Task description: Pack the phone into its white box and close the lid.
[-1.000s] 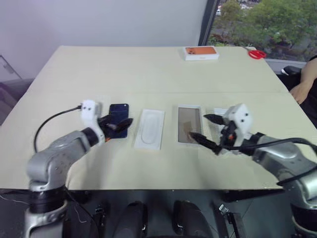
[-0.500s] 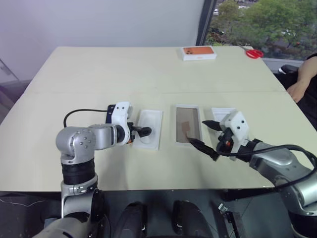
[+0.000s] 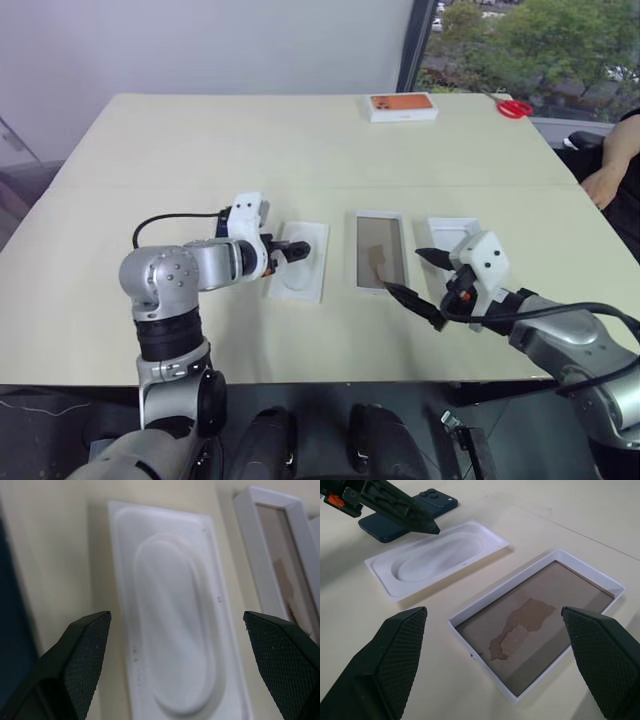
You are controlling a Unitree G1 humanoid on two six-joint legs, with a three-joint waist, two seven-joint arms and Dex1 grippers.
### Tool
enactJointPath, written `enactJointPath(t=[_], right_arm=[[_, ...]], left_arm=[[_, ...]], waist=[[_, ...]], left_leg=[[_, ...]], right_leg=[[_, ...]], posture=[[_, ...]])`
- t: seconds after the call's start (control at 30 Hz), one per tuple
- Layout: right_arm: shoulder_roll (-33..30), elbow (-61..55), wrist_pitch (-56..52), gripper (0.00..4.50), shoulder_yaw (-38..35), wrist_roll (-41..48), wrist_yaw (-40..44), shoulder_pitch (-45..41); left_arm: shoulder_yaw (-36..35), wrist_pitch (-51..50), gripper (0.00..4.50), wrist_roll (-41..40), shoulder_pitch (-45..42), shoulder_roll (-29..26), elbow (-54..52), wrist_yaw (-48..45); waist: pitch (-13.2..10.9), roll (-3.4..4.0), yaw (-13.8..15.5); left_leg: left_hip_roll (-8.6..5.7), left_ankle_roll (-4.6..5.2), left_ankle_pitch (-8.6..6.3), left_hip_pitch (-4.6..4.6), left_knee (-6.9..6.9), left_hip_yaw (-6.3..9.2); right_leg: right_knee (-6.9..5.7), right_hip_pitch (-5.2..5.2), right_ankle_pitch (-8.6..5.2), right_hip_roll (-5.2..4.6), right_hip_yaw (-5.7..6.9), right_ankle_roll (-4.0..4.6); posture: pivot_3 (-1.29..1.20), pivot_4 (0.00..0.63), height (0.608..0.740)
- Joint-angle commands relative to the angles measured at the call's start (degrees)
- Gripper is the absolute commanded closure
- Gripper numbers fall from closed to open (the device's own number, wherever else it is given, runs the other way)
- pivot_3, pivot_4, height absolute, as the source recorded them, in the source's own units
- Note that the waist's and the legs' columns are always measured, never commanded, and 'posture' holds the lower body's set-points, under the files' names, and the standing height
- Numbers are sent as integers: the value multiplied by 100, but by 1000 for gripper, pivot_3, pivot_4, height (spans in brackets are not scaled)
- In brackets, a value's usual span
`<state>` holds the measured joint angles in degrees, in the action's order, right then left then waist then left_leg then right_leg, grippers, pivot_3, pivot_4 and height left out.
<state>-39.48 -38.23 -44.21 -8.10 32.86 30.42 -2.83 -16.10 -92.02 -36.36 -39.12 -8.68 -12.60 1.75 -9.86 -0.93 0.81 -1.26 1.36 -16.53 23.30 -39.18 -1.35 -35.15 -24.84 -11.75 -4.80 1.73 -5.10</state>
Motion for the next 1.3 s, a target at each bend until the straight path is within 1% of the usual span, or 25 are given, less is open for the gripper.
enactJointPath(t=[0.03, 0.27, 0.53, 0.57, 0.6, 0.63, 0.77, 0.8, 0.83, 0.87, 1.07, 1.3], right_arm=[[-86, -211, 60, 0, -156, 69, 56, -101], [-91, -289, 37, 0, -155, 96, 81, -81], [-86, -320, 28, 0, -171, 103, 61, -99], [-84, -316, 28, 0, -167, 102, 58, -110], [-82, -312, 30, 0, -162, 102, 58, -121], [-81, -308, 33, 0, -156, 101, 58, -131], [-80, -289, 42, 0, -136, 93, 65, -157], [-81, -284, 45, 0, -134, 89, 69, -160], [-82, -280, 48, 0, -132, 88, 73, -163], [-83, -277, 47, 0, -132, 90, 77, -170], [-84, -262, 37, 0, -119, 86, 87, -207], [-113, -310, -13, 0, -171, 115, 76, -184]], left_arm=[[127, -48, 52, 30, -117, -24, -19, 93], [37, -48, 52, -431, -76, 124, 513, 513], [-413, -48, 52, -1759, -158, 393, 1109, 1467], [-442, -48, 553, -1895, -152, 384, 1157, 1611], [-440, -48, 858, -2011, -144, 341, 1190, 1723], [-445, -48, 1297, -2111, -141, 295, 1220, 1841], [-587, -48, 3286, -2351, -202, 157, 1318, 2219], [-603, -48, 3889, -2398, -220, 123, 1328, 2274], [-616, -48, 4383, -2438, -237, 86, 1337, 2321], [-699, -48, 4454, -2450, -265, 82, 1355, 2386], [-1095, -48, 4454, -2489, -319, 80, 1472, 2621], [-1703, -48, 4454, -2976, -505, 78, 1677, 2615]], waist=[[0, 0, 7], [1, 1, 4], [3, 0, 29], [3, 0, 30], [2, 0, 30], [2, 0, 27], [2, 0, 6], [2, 0, 3], [2, 0, -1], [2, 0, 0], [2, 0, 2], [2, -1, 3]], left_leg=[[0, 0, 0, 0, 0, 0], [0, 0, 0, -1, 0, 0], [-8, 0, 0, -2, 0, 3], [-9, 0, 0, -2, 0, 3], [-10, 0, 0, -2, 0, 3], [-10, 0, 0, -2, 0, 3], [-10, -2, 1, -2, 0, 3], [-10, -2, 1, -3, 0, 3], [-10, -2, 1, -2, 0, 4], [-10, -3, 1, -3, 0, 4], [-10, -5, 3, -3, 0, 4], [-10, -7, 4, -3, 0, 4]], right_leg=[[0, 0, 0, -1, 0, 0], [-1, 1, 0, -3, 0, 0], [-1, 5, 0, -19, 1, -1], [-1, 5, 1, -20, 1, -2], [-1, 6, 1, -21, 1, -2], [-1, 5, 1, -21, 1, -2], [-2, 5, 1, -19, 1, -2], [-2, 5, 1, -19, 2, -2], [-2, 4, 1, -18, 2, -2], [-2, 4, 1, -18, 2, -2], [-3, 4, 1, -17, 4, -2], [-2, 4, 1, -17, 4, -2]], posture=[[0, 150, 740], [0, 150, 740], [0, 150, 740], [0, 150, 740], [0, 150, 740], [0, 150, 740], [0, 150, 740], [0, 150, 740], [0, 150, 740], [0, 150, 740], [0, 150, 740], [0, 150, 740]])
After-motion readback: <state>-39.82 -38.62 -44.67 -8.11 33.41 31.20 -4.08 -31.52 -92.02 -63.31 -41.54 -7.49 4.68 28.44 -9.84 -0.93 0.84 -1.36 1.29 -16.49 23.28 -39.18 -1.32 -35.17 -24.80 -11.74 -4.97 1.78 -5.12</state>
